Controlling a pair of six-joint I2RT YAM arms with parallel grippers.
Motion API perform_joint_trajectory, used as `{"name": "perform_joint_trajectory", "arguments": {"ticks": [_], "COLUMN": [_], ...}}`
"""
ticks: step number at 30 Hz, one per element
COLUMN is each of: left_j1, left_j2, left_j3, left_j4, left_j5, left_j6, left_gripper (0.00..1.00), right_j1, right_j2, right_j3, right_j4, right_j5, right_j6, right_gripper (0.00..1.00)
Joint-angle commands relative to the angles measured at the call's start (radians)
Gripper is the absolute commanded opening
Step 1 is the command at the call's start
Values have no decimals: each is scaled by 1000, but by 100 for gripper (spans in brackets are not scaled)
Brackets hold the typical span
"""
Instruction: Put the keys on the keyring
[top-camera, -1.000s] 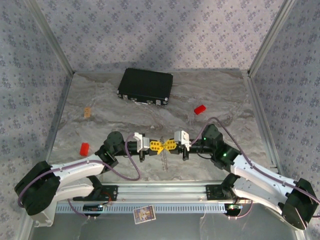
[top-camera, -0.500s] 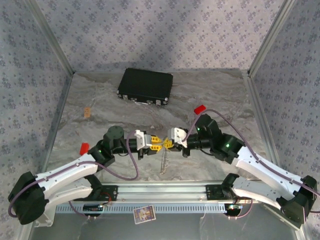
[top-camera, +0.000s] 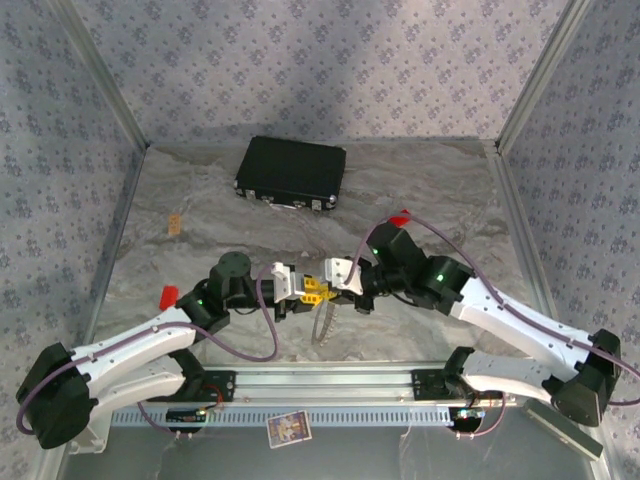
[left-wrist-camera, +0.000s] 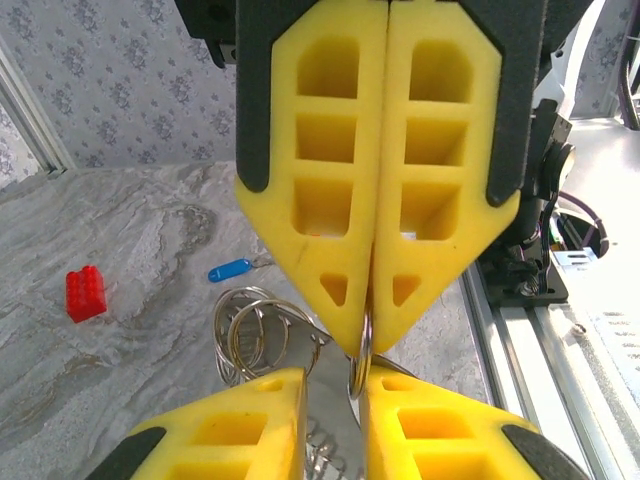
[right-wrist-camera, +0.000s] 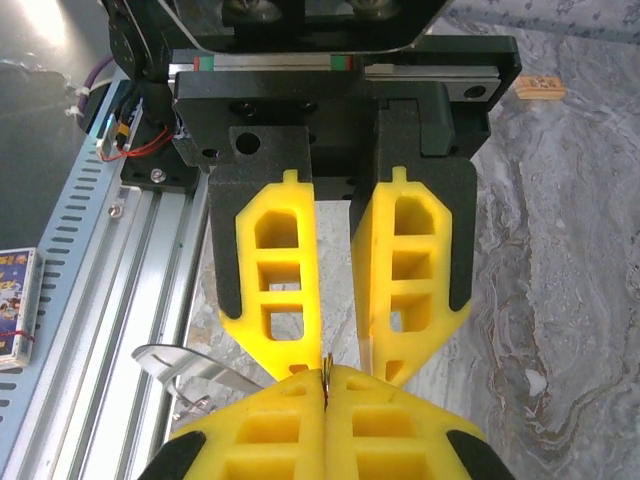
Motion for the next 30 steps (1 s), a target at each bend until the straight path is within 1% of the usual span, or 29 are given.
{"name": "perform_joint_trajectory", "arguments": {"ticks": [1, 4, 6, 8, 9, 10, 11, 13, 16, 20, 25, 30], "left_j1": [-6, -6, -6, -6, -6, -6, -5, -6, -6, -6, -6, -6], "left_j2": [4, 5, 4, 3, 3, 1, -2, -8, -15, -12, 6, 20], "left_j3": [40, 40, 39, 38, 38, 36, 32, 15, -18, -43, -31, -26], "left_j4": [-1, -2, -3, -5, -4, -4, 2, 35, 128, 229, 238, 253], "left_j5": [38, 41, 41, 42, 41, 42, 44, 46, 48, 51, 79, 98], "left_j6": [13, 13, 16, 21, 21, 21, 18, 6, -38, -85, -91, -104], "left_gripper": [20, 17, 10, 0, 0, 0, 0, 0, 0, 0, 0, 0], "right_j1": [22, 30, 29, 26, 22, 9, -8, -57, -120, -130, -116, -101], "right_j2": [22, 38, 40, 31, 18, -1, -32, -97, -176, -205, -172, -142], "right_j3": [60, 73, 75, 73, 65, 46, 16, -59, -169, -254, -276, -275], "right_j4": [-43, -63, -67, -66, -55, -32, 3, 93, 234, 341, 403, 430], "right_j5": [42, 46, 35, 20, 12, 2, -20, -75, -162, -184, -198, -197], "right_j6": [-31, -41, -41, -39, -31, -17, -3, 37, 122, 179, 218, 223], "right_gripper": [0, 0, 0, 0, 5, 17, 23, 26, 27, 27, 26, 22]}}
